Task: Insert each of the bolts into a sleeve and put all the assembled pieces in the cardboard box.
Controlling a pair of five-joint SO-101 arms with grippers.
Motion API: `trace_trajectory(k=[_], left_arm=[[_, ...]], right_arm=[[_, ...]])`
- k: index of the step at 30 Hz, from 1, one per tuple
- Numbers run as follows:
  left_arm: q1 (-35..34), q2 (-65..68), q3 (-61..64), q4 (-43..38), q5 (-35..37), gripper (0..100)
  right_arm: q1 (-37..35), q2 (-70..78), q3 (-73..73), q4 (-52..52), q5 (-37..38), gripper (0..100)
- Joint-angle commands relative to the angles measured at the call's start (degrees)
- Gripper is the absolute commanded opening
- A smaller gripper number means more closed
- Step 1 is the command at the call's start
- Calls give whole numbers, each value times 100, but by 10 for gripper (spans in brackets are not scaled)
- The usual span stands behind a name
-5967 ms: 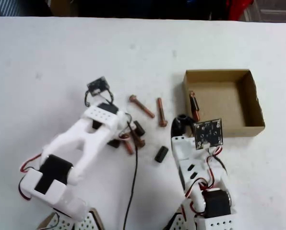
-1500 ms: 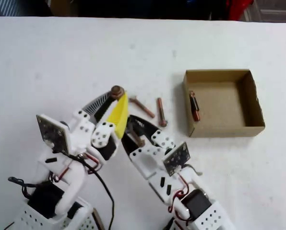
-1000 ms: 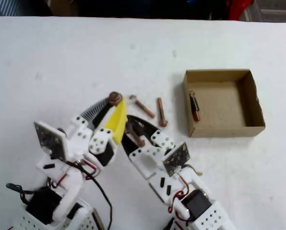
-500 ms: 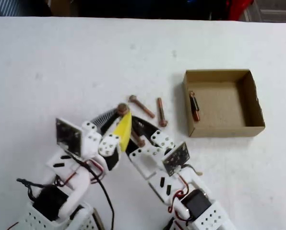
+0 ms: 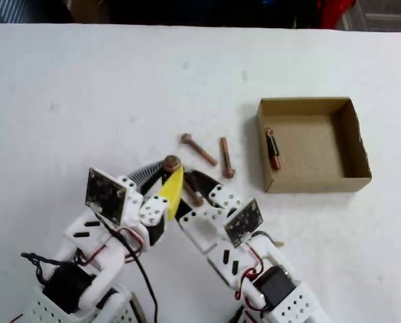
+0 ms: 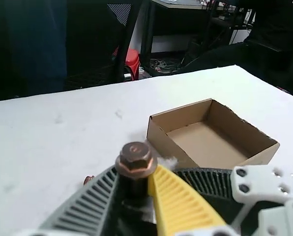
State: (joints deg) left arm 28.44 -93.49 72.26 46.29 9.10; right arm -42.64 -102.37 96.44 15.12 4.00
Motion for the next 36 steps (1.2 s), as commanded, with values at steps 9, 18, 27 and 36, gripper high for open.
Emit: trace_trajectory(k=[9, 18, 27, 36], left_arm=[[75, 13, -237, -132, 0, 268], [-453, 13, -229, -695, -26, 270], [-409, 22, -193, -554, -26, 270], [-637, 13, -598, -580, -26, 268]], right_arm=[[40, -66, 44, 101, 0, 16], [40, -75, 44, 198, 0, 16], [40, -75, 44, 198, 0, 16], [48, -75, 44, 198, 0, 16]])
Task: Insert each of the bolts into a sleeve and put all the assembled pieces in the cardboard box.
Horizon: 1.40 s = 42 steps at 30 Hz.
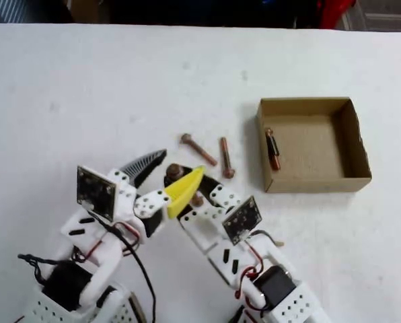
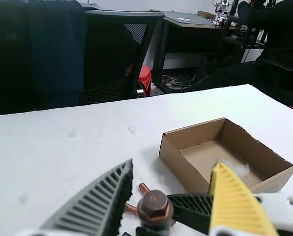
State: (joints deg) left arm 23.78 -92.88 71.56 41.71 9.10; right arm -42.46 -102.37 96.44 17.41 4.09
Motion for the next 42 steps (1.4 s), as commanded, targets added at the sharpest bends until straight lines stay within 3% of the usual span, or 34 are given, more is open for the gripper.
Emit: trace_trajectory(k=[1, 5, 11, 15, 20, 24, 35, 42], left_arm=[[-286, -48, -677, -70, -26, 268], [-840, -48, -1152, 158, -26, 242], [-1473, -48, -2057, 1327, -26, 13], [-1719, -48, -2277, 2022, -26, 67], [-1780, -57, -2286, 2734, -35, 26], [-1771, -321, -2338, 3130, -448, 23], [-1789, -1138, -2180, 3938, -519, 23], [-2527, -1138, -2180, 3947, -519, 23]], right_arm=[[66, -75, 44, -31, -9, 16], [365, -75, 44, -31, -9, 16], [462, -75, 44, -31, -9, 16], [470, -75, 44, -31, -9, 16], [479, -75, 44, -22, -9, 16], [479, -75, 44, -22, 0, 16], [497, -75, 44, 171, 0, 16], [1103, -75, 9, 171, 0, 16]])
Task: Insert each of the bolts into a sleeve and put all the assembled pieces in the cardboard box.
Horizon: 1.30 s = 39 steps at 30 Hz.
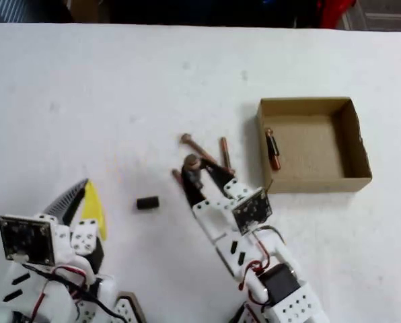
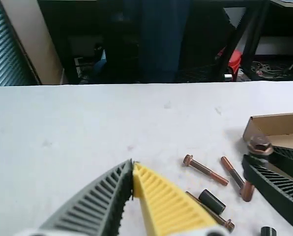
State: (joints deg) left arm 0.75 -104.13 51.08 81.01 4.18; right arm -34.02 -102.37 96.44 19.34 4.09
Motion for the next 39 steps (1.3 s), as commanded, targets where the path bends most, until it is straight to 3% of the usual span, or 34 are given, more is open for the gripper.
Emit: trace_trajectory(k=[1, 7, 12, 21, 24, 39], left_arm=[[-303, -13, -132, 18, -26, 23], [-637, -22, -105, 18, -466, 23], [-875, -22, 79, -97, -527, 23], [-884, -22, 2048, -1327, -519, 23], [-848, -22, 2576, -1451, -492, 23], [-840, -22, 3956, -1398, -475, 23]], right_arm=[[338, -84, 9, -22, 0, 16], [716, -84, -114, 66, 0, 16], [1086, -84, -949, 1297, 0, 17], [1464, -75, -1688, 2396, 26, 17], [1631, -75, -1978, 2642, 387, 17], [2756, 505, -3297, 2826, 527, 16]])
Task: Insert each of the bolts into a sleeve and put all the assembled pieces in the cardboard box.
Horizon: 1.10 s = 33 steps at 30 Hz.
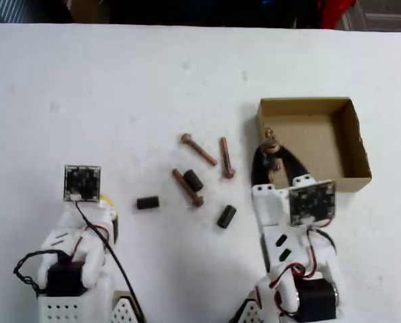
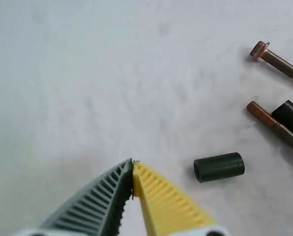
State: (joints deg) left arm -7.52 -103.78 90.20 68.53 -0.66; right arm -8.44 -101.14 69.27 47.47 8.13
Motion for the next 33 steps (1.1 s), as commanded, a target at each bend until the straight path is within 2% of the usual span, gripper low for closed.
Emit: trace_trajectory(k=[1, 4, 10, 14, 25, 33], left_arm=[[-13, -57, 123, -149, 9, 23], [-13, -57, 369, -149, 9, 22], [-13, -57, 580, -149, -9, 22], [-13, -57, 589, 35, -18, 23], [-13, -57, 677, 141, -35, 23], [-13, -57, 686, 141, -35, 23]], right_arm=[[233, 637, -703, 13, 123, 16], [347, 1578, -1073, 13, 202, 17], [497, 3512, -1899, -31, 1099, 17], [699, 4602, -2356, -101, 1108, 17], [1279, 7714, -3385, -1156, 1099, 18], [1508, 9736, -4791, -1130, 1134, 18]])
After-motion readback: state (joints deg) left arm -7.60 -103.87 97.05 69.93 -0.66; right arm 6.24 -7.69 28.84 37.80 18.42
